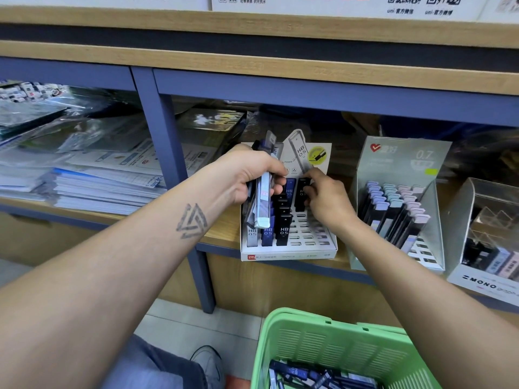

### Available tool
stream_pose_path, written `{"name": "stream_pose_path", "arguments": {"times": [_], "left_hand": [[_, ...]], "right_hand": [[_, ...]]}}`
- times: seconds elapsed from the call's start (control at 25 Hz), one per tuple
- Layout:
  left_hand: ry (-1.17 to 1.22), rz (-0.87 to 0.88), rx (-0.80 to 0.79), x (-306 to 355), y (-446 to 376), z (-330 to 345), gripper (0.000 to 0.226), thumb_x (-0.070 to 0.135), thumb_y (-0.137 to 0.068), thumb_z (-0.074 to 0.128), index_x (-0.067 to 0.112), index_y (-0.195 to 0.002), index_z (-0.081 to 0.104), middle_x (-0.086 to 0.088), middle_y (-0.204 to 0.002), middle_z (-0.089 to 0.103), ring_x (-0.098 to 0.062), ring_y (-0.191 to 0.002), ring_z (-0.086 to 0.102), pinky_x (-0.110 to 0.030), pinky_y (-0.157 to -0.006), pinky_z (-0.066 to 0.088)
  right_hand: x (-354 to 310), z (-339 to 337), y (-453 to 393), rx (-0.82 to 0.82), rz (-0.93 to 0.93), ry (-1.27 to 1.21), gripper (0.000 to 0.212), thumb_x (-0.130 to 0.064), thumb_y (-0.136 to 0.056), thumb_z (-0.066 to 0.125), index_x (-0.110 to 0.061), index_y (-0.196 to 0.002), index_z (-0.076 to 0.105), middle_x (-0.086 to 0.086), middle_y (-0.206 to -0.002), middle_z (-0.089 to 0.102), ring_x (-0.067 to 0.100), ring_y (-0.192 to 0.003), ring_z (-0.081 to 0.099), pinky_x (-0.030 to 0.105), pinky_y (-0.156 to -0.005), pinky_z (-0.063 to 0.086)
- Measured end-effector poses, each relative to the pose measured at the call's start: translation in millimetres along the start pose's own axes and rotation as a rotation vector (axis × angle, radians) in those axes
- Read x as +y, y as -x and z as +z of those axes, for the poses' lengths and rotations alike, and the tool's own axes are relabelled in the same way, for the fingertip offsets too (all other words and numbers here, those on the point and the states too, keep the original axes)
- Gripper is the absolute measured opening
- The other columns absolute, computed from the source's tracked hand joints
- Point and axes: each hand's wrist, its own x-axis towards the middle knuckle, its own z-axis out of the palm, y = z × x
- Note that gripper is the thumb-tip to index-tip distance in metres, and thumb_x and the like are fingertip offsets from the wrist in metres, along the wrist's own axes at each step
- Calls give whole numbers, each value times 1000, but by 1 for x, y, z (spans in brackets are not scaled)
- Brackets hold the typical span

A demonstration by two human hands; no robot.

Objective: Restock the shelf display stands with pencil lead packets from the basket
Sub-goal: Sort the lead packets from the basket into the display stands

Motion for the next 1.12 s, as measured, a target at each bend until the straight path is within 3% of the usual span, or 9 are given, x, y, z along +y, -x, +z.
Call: {"name": "stream_pose_path", "arguments": {"times": [0.2, 0.4, 0.56, 0.64, 0.72, 0.8, 0.92, 1.12], "left_hand": [[-13, -6, -4, 0, 1, 0, 3, 1, -91, 65, 0, -90, 62, -11, -67, 62, -13, -39, 58, -17, -38, 45], [-13, -24, -24, -2, -1, 2, 3, 3, -92, 64, 1, -90, 62, -9, -65, 62, -12, -40, 58, -16, -38, 45], [-10, -16, -24, -4, -1, 2, 3, -1, -90, 64, 0, -92, 63, -14, -68, 65, -17, -43, 61, -19, -39, 47], [4, -48, -68, -5, 2, 2, 4, -2, -92, 59, 1, -91, 60, -15, -69, 66, -17, -44, 63, -19, -38, 47], [12, -84, -121, -5, 5, 1, 7, -2, -93, 56, 2, -90, 59, -14, -70, 68, -18, -46, 65, -18, -38, 47], [6, -104, -173, -6, 8, 3, 8, -1, -94, 56, 4, -89, 61, -14, -72, 70, -18, -50, 67, -18, -38, 47], [-22, -121, -249, -5, 14, 7, 9, 2, -95, 57, 5, -91, 64, -12, -74, 71, -19, -55, 70, -18, -41, 49], [16, -173, -221, -2, 17, 5, 17, 1, -98, 51, -7, -110, 60, -22, -85, 73, -28, -62, 74, -21, -38, 49]], "right_hand": [[-2, -1, 4, 107, -113, 228, 30, -16, -98, 55, -25, -125, 46, 15, -97, 69, 41, -85, 64, 48, -72, 55], [3, 1, 9, 188, -159, 341, 32, -8, -94, 54, -19, -122, 63, 11, -105, 71, 39, -92, 65, 43, -70, 54], [-1, -2, 8, 161, -117, 380, 35, -7, -92, 53, -20, -122, 66, 8, -112, 71, 36, -96, 65, 40, -71, 53], [-7, -6, 6, 185, -63, 187, 32, -15, -90, 54, -24, -116, 70, 5, -105, 73, 30, -90, 67, 38, -73, 54], [-21, -14, 4, 151, 75, -345, 22, -23, -91, 60, -24, -109, 73, 0, -92, 74, 19, -73, 65, 33, -64, 52], [-36, -24, 5, 1, 198, -782, 16, -24, -95, 66, -16, -106, 72, 3, -86, 74, 13, -62, 60, 26, -53, 43], [-48, -32, 10, -107, 251, -923, 13, -12, -94, 68, -8, -105, 71, 8, -80, 71, 14, -58, 57, 23, -51, 41], [-43, -47, 11, -45, 254, -938, 20, 5, -93, 62, -3, -110, 69, 3, -68, 70, 12, -56, 59, 18, -51, 48]]}}
